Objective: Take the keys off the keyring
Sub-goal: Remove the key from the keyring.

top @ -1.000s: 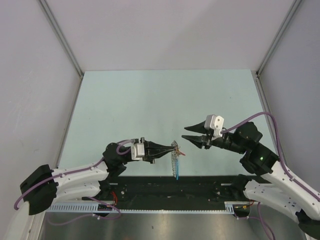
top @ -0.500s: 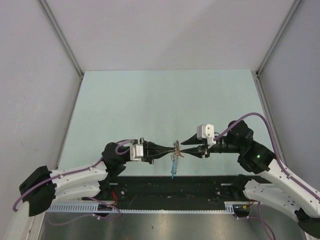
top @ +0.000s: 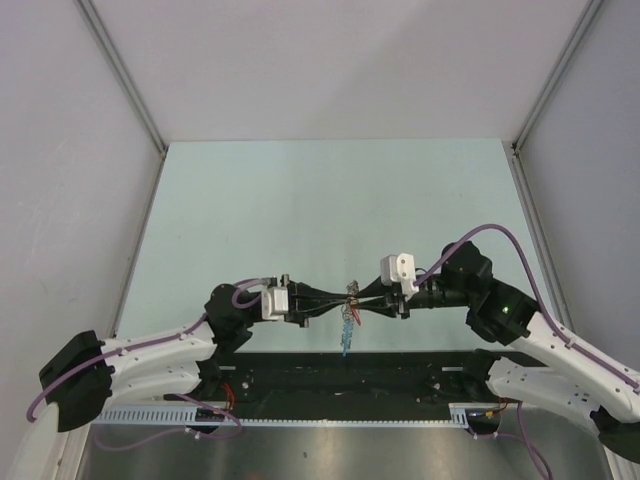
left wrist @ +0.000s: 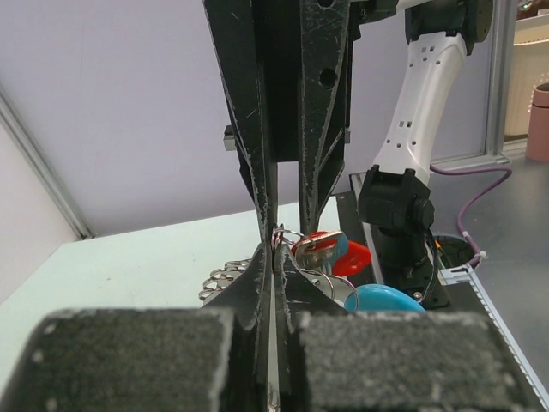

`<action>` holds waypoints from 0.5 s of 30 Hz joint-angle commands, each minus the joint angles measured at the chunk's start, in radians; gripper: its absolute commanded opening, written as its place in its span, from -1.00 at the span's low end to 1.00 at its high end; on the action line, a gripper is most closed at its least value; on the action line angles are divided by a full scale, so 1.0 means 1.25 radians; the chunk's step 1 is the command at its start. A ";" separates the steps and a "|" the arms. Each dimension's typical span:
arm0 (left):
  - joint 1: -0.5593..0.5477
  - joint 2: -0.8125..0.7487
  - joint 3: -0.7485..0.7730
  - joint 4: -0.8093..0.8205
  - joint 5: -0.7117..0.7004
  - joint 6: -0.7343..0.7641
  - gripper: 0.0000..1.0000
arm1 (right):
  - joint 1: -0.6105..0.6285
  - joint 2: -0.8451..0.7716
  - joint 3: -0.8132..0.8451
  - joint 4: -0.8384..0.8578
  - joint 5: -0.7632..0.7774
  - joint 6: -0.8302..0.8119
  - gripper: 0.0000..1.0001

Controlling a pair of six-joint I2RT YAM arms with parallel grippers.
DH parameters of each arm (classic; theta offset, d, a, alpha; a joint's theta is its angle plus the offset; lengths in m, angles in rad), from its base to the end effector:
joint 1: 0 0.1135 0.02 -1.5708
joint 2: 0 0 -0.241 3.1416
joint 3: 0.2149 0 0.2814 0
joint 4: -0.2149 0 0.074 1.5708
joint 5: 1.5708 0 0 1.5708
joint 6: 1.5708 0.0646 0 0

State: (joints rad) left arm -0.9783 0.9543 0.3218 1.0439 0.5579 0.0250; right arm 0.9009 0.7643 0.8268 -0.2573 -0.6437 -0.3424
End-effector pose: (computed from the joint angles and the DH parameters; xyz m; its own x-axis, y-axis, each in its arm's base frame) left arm 0.1146 -0.2314 0.2475 0.2476 -0.3298 -0.9110 0.9688 0.0795 0.2346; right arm 0.1186 0.2122 0.3330 0.2200 -0.1547 -0.9631 -0.9753 -0.0179 -0.2200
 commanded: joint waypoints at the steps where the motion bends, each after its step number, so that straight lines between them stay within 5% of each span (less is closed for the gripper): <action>1: 0.007 0.001 0.038 0.050 0.007 -0.009 -0.99 | 0.019 0.009 0.028 0.043 0.027 -0.007 -0.63; 3: 0.007 0.001 0.038 0.048 0.004 -0.011 -0.99 | 0.027 0.011 0.028 0.037 0.045 -0.017 -1.00; 7: 0.006 -0.011 0.047 0.008 -0.051 -0.015 -0.96 | 0.043 0.006 0.028 0.013 0.102 -0.030 -1.00; 8: 0.007 -0.018 0.052 -0.052 -0.075 -0.015 -0.85 | 0.041 0.000 0.028 0.005 0.142 -0.029 -1.00; 9: 0.008 -0.028 0.066 -0.091 -0.098 -0.015 -0.52 | 0.043 -0.002 0.027 0.001 0.158 -0.029 -1.00; 12: 0.008 -0.092 0.087 -0.248 -0.191 -0.002 -0.17 | 0.041 -0.006 0.028 -0.008 0.214 -0.022 -1.00; 15: 0.010 -0.152 0.123 -0.391 -0.245 -0.004 -0.10 | 0.040 -0.008 0.027 0.002 0.242 -0.005 -1.00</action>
State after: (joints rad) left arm -0.9699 0.8551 0.3782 0.7811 0.3878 0.0177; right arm 0.9478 0.7677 0.8272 -0.2844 -0.4362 -0.3676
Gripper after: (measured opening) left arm 0.439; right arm 0.010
